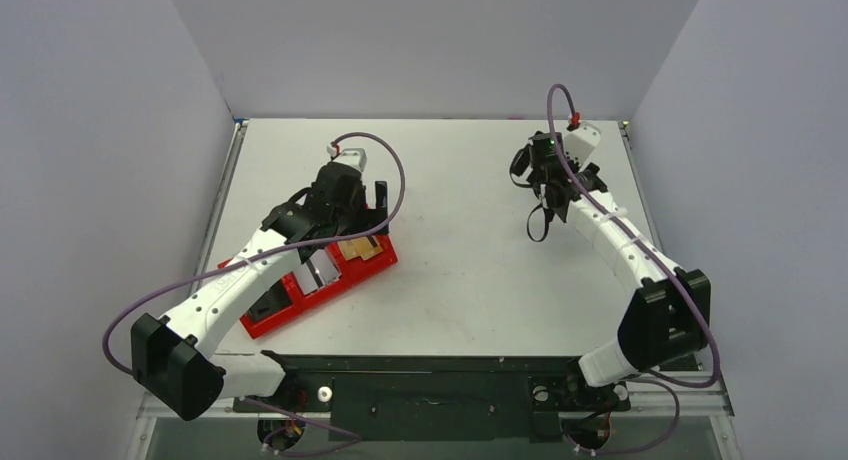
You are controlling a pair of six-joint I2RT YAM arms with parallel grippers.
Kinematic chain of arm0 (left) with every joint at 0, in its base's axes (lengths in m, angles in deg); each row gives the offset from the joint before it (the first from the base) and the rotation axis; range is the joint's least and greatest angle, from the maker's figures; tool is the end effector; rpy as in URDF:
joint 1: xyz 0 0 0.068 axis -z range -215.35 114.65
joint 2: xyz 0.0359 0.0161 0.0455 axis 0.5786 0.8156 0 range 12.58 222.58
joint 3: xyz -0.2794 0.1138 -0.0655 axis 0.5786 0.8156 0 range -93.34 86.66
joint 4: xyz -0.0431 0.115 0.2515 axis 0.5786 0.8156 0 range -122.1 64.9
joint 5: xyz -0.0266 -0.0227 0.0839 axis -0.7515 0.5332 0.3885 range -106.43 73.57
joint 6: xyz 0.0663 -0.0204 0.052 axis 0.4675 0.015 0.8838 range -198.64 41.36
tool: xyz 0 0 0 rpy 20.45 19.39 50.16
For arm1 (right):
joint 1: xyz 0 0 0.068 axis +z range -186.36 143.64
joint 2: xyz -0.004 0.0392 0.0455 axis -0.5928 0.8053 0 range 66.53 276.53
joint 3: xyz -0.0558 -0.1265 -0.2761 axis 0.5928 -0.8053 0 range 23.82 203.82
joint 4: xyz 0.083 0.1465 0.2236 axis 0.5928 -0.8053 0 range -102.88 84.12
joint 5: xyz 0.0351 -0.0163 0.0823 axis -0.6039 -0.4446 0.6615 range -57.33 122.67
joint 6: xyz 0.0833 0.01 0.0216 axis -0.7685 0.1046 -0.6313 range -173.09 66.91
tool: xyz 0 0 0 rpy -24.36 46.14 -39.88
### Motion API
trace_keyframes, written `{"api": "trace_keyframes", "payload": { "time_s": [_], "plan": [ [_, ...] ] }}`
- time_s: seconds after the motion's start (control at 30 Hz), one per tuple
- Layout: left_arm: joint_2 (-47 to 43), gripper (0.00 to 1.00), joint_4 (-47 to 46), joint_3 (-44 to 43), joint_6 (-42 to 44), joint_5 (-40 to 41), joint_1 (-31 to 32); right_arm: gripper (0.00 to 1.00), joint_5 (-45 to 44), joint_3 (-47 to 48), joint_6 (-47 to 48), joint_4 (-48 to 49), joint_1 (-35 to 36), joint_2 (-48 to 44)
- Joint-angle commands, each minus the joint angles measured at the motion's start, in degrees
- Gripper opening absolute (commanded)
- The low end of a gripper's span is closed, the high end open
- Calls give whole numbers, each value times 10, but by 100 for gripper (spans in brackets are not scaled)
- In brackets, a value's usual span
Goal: Take the credit cards out of the card holder
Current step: Move the card holder to the center of the board.
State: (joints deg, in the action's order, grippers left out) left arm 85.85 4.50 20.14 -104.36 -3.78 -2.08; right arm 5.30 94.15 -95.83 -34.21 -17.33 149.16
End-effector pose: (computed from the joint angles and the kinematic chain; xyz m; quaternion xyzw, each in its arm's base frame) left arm 0.2695 -0.1567 0.3281 0.0166 0.9136 -0.1058 0.3923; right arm 0.3524 0.0843 0.3218 0.2781 0.8437 0.0238 0.4585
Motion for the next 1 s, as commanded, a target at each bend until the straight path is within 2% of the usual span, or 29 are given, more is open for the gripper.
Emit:
{"api": "trace_keyframes", "payload": {
  "time_s": [0.0, 0.3, 0.63, 0.97],
  "plan": [
    [-17, 98, -8, -17, 7, -20, -8, 93, 35, 66, 9, 3, -47, 77],
    [-23, 98, -14, -6, 2, -29, -14, 79, 96, 151, 18, 6, -141, 221],
    [-31, 98, -17, 9, -6, -40, -18, 50, 155, 205, 69, 1, -196, 318],
    [-32, 98, -12, 13, -6, -41, -19, 40, 174, 225, 94, -11, -211, 371]
  ]
}}
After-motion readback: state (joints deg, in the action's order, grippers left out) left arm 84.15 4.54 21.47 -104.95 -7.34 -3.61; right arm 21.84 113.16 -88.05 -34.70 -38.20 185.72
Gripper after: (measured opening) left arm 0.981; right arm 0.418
